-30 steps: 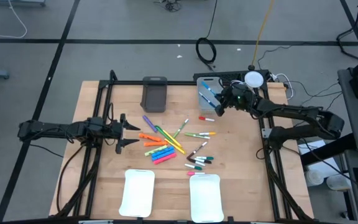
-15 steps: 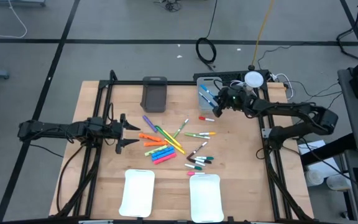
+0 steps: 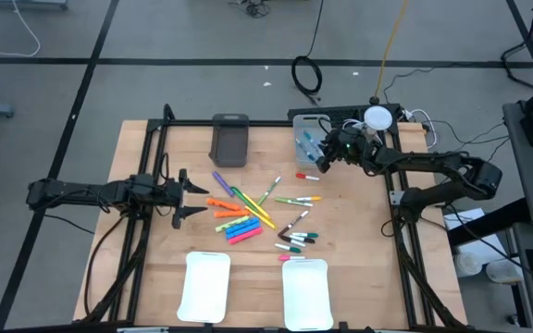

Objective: Pick & Place Markers
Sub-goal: Put the light blue marker pen into the gray bin, then put the right green marker pen into the gray bin

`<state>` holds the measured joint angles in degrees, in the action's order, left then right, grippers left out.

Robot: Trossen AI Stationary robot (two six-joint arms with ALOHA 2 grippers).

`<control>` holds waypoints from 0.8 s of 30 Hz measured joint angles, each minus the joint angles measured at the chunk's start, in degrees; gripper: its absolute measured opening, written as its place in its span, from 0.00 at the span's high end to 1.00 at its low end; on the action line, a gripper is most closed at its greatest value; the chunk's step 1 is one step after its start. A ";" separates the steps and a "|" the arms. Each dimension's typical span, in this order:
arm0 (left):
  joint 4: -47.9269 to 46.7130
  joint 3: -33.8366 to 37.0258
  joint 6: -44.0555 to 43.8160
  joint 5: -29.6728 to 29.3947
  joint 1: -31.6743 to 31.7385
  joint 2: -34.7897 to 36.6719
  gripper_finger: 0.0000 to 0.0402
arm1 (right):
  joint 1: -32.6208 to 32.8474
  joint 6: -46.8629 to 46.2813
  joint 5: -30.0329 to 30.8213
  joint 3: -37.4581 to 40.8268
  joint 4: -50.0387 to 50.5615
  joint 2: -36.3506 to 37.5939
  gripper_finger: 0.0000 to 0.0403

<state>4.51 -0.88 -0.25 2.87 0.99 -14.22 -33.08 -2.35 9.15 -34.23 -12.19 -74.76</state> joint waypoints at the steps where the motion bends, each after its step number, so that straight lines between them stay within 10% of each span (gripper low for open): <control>1: 0.00 0.02 0.00 0.00 0.00 -0.02 0.38 | 0.00 0.00 0.01 0.19 0.02 0.00 0.82; 16: -0.01 0.02 0.00 -0.02 0.00 -0.01 0.38 | 10.25 0.06 -9.80 0.54 -11.28 2.32 0.81; 24: 0.00 0.02 0.00 0.00 -0.01 -0.01 0.38 | 24.97 9.38 -2.55 -3.76 -6.99 2.32 0.67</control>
<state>4.51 -0.86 -0.25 2.87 0.99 -14.23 -8.12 7.03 6.60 -37.99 -19.17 -72.44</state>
